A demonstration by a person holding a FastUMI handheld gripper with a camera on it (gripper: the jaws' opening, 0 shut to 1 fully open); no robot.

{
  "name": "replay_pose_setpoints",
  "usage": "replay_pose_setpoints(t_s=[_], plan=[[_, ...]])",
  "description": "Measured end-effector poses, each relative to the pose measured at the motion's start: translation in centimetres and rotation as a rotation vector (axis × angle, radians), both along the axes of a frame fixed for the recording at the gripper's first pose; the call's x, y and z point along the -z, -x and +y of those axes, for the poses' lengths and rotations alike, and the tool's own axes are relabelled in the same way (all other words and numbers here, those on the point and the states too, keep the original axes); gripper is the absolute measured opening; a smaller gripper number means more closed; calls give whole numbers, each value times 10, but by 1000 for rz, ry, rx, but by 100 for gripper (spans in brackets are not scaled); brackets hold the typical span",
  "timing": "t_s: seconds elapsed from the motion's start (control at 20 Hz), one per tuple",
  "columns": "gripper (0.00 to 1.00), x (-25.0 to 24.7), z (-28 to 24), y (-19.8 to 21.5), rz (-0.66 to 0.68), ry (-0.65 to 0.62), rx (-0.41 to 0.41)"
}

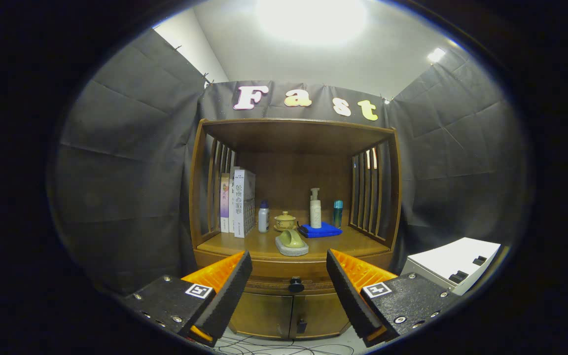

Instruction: Pull open the drawer, take out the items inside it, and place them on the countertop above the cabinet.

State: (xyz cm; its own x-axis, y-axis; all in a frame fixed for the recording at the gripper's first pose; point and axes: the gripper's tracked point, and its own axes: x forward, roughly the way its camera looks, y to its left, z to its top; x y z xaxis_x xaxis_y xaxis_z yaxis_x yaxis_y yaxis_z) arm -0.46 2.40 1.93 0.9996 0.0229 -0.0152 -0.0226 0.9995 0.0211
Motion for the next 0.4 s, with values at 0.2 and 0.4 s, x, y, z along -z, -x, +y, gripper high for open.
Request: replay_pose_setpoints(t_s=[0.2,0.4], plan=[[95,-3,4,1,-8,9,-8],[95,-4,7,2,-11,6,-17]])
